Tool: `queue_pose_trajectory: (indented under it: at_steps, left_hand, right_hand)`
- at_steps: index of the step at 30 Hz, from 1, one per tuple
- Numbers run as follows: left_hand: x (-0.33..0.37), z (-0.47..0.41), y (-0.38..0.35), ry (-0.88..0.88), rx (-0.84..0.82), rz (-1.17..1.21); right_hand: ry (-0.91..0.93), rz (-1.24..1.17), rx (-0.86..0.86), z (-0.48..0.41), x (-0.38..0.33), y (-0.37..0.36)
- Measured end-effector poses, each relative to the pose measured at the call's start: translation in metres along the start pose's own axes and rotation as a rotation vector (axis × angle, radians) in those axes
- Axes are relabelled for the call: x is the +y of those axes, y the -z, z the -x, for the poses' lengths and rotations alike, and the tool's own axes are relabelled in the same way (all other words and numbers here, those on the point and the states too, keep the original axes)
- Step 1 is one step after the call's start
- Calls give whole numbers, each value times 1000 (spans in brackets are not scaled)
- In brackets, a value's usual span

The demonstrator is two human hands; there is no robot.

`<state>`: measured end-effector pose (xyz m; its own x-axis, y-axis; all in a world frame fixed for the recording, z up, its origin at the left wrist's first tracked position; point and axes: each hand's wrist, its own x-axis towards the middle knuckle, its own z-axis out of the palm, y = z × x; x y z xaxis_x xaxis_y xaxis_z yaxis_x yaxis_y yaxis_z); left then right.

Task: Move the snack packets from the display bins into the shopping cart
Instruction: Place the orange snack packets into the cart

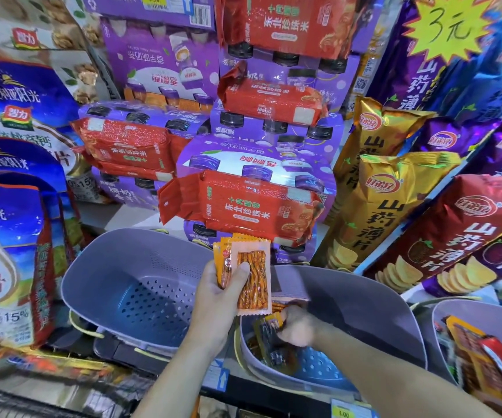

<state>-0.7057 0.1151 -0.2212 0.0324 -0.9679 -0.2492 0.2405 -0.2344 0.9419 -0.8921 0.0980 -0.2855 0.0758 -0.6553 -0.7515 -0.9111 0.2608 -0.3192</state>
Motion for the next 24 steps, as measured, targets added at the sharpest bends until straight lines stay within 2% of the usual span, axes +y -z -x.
queue_pose_trajectory:
  at_steps: [5,8,21,24]
  left_hand:
    - [1,1,-1,-7,18,0]
    - [1,1,-1,-4,20,13]
    - [0,1,-1,-15,-13,11]
    - [1,1,-1,-20,-17,11]
  right_hand:
    - [281,265,9,7,5,6]
    - [362,295,-27,10,5,3]
    - [223,348,-72,9,9,-8]
    - [237,340,-48,12,9,-10]
